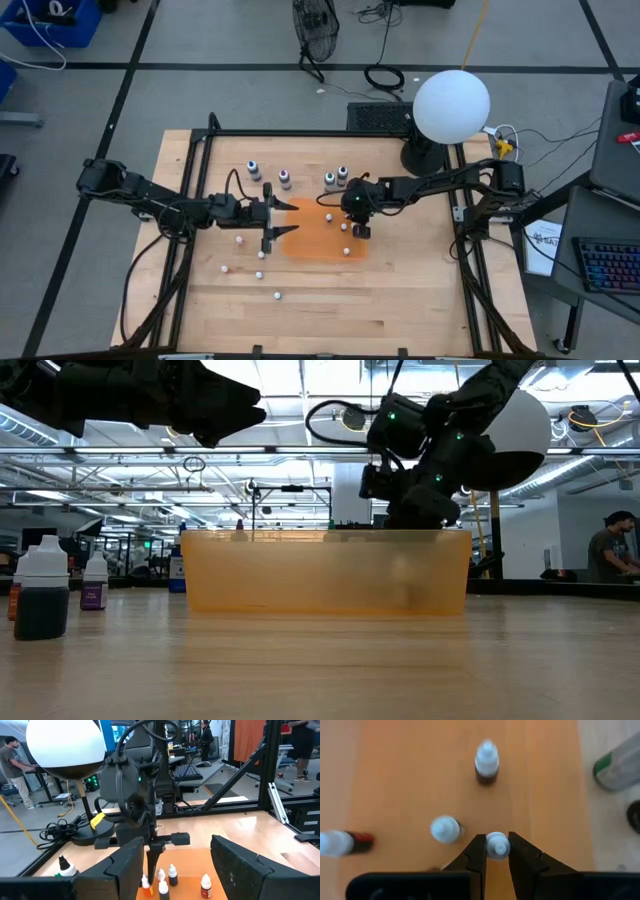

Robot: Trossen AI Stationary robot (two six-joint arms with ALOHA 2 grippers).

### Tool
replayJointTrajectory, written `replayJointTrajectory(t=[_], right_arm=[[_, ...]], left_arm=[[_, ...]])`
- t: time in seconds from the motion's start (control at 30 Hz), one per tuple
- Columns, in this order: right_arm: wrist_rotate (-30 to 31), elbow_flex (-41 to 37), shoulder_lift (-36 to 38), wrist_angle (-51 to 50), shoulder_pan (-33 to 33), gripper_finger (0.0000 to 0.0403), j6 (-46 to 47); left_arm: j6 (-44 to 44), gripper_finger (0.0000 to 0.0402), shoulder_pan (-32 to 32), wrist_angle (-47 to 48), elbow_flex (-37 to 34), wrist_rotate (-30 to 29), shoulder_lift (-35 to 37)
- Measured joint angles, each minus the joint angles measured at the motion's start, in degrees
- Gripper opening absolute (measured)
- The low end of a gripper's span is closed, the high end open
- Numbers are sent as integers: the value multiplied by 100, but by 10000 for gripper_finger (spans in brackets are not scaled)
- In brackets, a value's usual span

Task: Pick & Place food coloring
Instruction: Put the small orange food coloring bottle into the orange bin

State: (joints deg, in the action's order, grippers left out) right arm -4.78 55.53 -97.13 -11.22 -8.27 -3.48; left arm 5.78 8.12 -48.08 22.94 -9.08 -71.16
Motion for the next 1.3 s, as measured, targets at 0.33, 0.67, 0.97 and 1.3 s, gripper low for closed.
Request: replayJointTrajectory(t=[0.33,0.67,0.97,1.3], right_arm=[[11,8,-6,68,15,110,186],[17,6,616,-47,13,156,463],[15,6,1991,-167,13,147,1304],[17,6,3803,-2316,13,150,2078]], left_arm=[[-4,230,-1,9,0,-2,-1],[-7,230,0,14,0,0,-2],[-7,230,0,29,0,0,0],[-7,230,-1,20,0,0,-2]])
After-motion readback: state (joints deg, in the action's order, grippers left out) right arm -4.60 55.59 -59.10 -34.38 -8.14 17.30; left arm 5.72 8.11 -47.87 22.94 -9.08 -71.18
